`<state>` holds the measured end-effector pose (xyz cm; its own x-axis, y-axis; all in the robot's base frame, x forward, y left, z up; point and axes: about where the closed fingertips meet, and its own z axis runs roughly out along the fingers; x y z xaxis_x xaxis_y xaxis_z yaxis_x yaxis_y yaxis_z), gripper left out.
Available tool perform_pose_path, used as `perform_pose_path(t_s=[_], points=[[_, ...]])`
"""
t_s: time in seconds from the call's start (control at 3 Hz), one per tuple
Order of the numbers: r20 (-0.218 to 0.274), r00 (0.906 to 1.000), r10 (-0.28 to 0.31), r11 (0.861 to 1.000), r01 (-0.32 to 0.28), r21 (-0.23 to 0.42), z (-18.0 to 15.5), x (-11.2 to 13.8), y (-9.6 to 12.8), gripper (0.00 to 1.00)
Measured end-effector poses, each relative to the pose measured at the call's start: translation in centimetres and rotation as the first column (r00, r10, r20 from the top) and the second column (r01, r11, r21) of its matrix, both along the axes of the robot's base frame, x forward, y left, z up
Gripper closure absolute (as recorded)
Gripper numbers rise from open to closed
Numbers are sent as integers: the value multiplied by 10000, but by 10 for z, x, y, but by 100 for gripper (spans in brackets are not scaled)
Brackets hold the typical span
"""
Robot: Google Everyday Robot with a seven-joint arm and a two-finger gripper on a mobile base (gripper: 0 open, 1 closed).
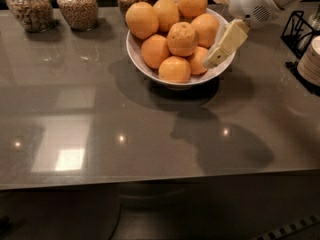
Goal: Pick orange from white bowl
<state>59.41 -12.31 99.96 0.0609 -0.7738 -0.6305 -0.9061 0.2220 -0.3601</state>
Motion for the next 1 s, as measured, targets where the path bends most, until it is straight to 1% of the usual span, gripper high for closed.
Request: perform_pose_path(t_s=[0.33,0.67,1.0], points=[[612,9934,966,9944,-936,-501,-5,24,13,0],[934,9766,1936,9763,-1824,-1164,-12,38,24,13],[1013,9562,2746,9507,-2541,-1777,-20,46,34,27]])
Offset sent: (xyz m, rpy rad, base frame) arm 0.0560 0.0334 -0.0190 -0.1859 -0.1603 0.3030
